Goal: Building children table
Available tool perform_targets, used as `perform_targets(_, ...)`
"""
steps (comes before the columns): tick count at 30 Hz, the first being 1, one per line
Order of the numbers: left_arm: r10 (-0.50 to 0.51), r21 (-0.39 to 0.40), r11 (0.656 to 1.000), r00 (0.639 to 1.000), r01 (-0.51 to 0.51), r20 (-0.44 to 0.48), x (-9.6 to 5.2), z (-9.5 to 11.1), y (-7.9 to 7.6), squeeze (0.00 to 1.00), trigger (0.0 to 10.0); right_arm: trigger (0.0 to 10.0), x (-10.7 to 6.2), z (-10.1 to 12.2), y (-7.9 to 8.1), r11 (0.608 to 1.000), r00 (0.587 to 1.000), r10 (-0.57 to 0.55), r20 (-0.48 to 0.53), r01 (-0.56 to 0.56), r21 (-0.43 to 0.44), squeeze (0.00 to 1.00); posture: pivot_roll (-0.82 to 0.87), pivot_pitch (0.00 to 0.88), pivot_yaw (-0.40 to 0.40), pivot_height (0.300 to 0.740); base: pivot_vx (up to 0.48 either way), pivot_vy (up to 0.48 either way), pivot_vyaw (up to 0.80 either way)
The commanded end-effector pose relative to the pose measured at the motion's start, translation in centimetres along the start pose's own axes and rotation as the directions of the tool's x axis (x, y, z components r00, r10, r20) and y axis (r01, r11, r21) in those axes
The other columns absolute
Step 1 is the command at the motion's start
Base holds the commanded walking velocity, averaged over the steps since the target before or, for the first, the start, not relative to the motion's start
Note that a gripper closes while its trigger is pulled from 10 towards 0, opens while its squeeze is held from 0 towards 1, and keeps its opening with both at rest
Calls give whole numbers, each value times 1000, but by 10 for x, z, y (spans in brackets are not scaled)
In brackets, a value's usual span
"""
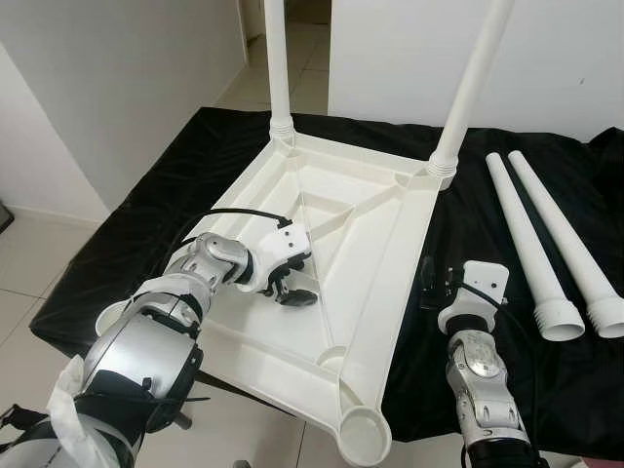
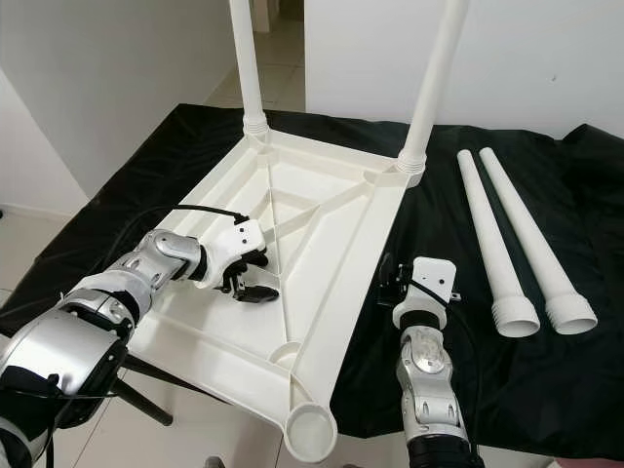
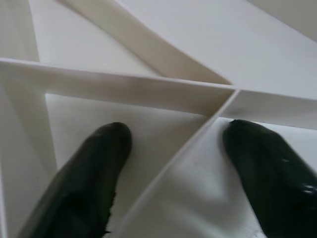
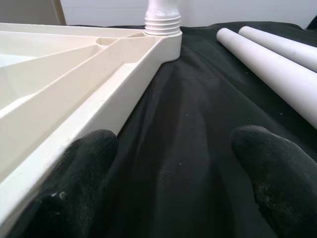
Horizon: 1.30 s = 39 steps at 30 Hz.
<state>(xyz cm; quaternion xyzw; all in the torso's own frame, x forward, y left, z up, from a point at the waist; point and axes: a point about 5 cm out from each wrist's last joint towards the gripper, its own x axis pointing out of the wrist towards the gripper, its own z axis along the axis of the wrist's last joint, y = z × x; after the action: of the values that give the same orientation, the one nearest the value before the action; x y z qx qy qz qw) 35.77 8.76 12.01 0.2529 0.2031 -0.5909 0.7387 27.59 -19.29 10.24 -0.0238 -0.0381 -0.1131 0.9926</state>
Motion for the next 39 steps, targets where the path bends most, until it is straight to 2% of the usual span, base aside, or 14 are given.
perform_targets(1, -34, -37, 999, 998, 32, -51, 2, -12, -6, 0, 78, 10000, -2, -1, 1, 1000, 1000, -1, -11, 1, 2, 0, -152, 15, 78, 740, 0, 0, 0)
perform_targets(6, -32, -56, 998, 999, 31, -7, 2, -7, -4, 0, 0, 10000, -3, -2, 0, 1000, 1000, -8, -15, 8, 2, 0, -154, 17, 85, 740, 0, 0, 0)
perform_targets(11, -27, -42, 999, 999, 28, 21, 3, -4, -4, 0, 0, 10000, -4, -2, 0, 1000, 1000, -11, -16, 11, 2, 0, -150, 17, 84, 740, 0, 0, 0)
perform_targets(12, -18, -20, 1000, 998, 20, 54, 5, 1, -5, 0, 6157, 10000, -4, -2, 0, 1000, 1000, -10, -18, 10, 3, 0, -144, 19, 83, 740, 0, 0, 0)
perform_targets(14, -12, -4, 1000, 997, 12, 76, 7, 4, -5, 0, 6157, 10000, -4, -3, 1, 1000, 1000, -10, -18, 10, 4, 0, -144, 19, 83, 740, 0, 0, 0)
perform_targets(15, -7, 9, 1000, 996, 7, 90, 8, 7, -6, 0, 10000, 10000, -4, -3, 1, 1000, 1000, -9, -19, 9, 5, 0, -141, 21, 81, 740, 0, 0, 0)
perform_targets(21, -24, 56, 998, 988, 15, 153, 13, 21, -8, 0, 10000, 10000, -2, 0, 2, 1000, 1000, -15, -5, 15, 12, 0, -131, 29, 76, 740, 0, 0, 0)
perform_targets(22, -36, 63, 998, 983, 25, 179, 13, 26, -8, 1000, 10000, 10000, 0, 5, 1, 999, 999, -28, 24, 28, 22, 0, -130, 30, 77, 740, 0, 0, 0)
perform_targets(24, -45, 68, 997, 980, 32, 196, 13, 30, -7, 1000, 10000, 10000, 1, 9, 0, 999, 998, -38, 46, 36, 29, 0, -129, 32, 77, 740, 0, 0, 0)
perform_targets(26, -52, 106, 994, 966, 25, 255, 7, 42, -5, 1000, 10000, 10000, 3, 21, -4, 998, 991, -59, 117, 55, 37, 0, -128, 31, 80, 740, 0, 0, 0)
perform_targets(29, -42, 122, 993, 958, 7, 284, 4, 47, -3, 1000, 10000, 10000, 4, 25, -6, 997, 988, -71, 136, 65, 47, 0, -126, 30, 79, 740, 0, 0, 0)
perform_targets(30, -37, 124, 992, 953, 0, 301, 1, 49, -2, 0, 10000, 10000, 4, 26, -7, 996, 987, -78, 140, 71, 49, 0, -126, 29, 77, 740, 0, 0, 0)
perform_targets(37, 11, 135, 989, 936, -63, 352, -10, 55, 3, 0, 10000, 10000, 5, 31, -10, 995, 984, -86, 156, 77, 58, 0, -123, 24, 71, 740, 0, 0, 0)
perform_targets(39, 50, 123, 986, 910, -110, 411, -23, 62, 6, 0, 10000, 10000, 6, 33, -14, 994, 983, -93, 161, 83, 65, 0, -118, 21, 62, 740, 0, 0, 0)
